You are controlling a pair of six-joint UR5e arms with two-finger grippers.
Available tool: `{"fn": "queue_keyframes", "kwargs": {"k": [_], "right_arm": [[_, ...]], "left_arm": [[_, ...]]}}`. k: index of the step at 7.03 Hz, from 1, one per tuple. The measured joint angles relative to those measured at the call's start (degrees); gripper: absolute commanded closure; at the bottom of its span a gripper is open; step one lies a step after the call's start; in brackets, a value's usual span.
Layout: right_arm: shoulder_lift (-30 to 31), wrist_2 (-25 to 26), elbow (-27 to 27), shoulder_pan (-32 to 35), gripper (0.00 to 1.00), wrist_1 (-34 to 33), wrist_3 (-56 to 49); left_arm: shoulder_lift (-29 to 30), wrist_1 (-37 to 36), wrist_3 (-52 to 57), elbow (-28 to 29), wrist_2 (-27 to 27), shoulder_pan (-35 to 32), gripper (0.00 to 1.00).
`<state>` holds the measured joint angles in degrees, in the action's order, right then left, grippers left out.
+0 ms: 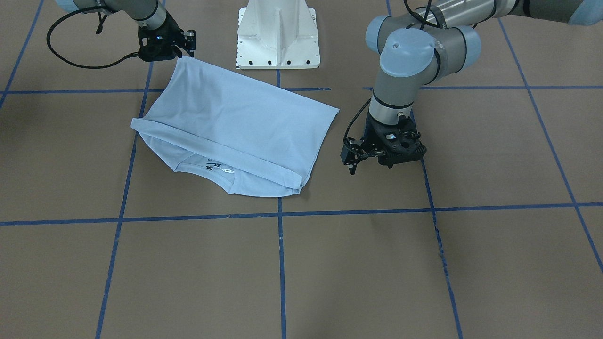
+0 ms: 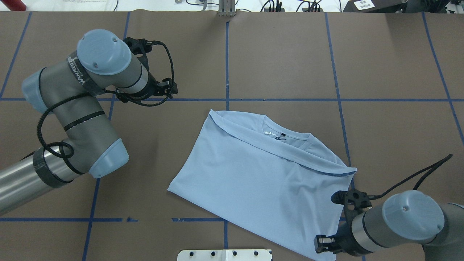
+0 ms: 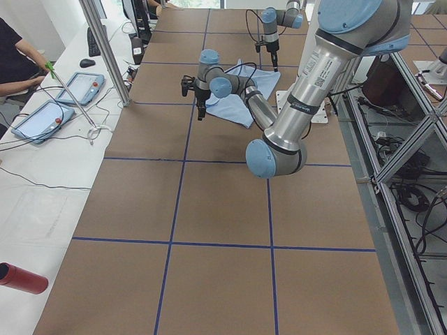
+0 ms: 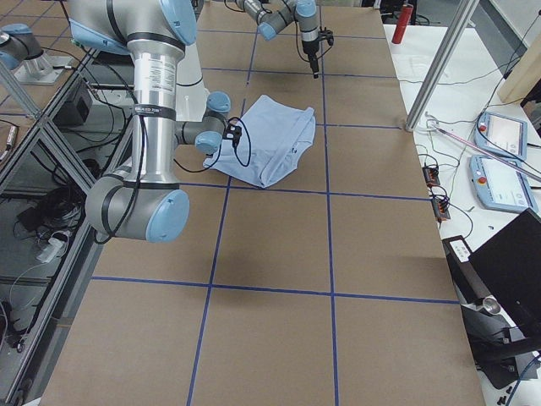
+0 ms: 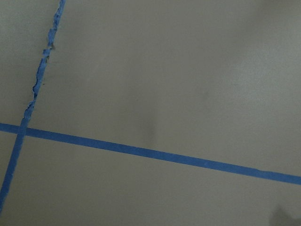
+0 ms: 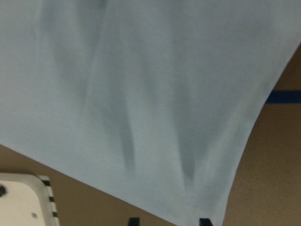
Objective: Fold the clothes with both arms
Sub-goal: 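Hold the shirt with the right gripper while the left gripper grasps its near corner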
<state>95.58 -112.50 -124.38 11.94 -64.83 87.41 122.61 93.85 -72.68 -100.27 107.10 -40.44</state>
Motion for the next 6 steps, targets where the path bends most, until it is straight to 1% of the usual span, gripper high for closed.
{"fn": "queue_keyframes", "kwargs": {"k": [1, 2, 3, 4, 6], "right_arm": [[-1.5, -0.04, -1.45, 4.5, 0.0, 0.09, 0.09], [-3.13, -0.09, -2.34, 9.52, 0.0, 0.12, 0.1], [-4.58, -0.07, -2.52, 14.06, 0.0, 0.13, 0.05], [-5.98, 0.14, -2.4, 17.04, 0.0, 0.14, -0.01], [-8.57, 0.48, -1.74, 18.95, 0.0, 0.08, 0.04]], "left_arm": [[-1.22, 0.03, -3.42, -2.57, 1.9, 1.5, 0.0], [-2.35, 0.05, -9.05, -4.58, 2.78, 4.58, 0.01], [-3.31, 0.08, -17.02, -5.51, 2.83, 8.53, 0.01], [-3.81, 0.08, -25.55, -5.81, 1.49, 12.93, 0.03], [-4.34, 0.05, -38.85, -5.82, -2.48, 19.91, 0.06]]}}
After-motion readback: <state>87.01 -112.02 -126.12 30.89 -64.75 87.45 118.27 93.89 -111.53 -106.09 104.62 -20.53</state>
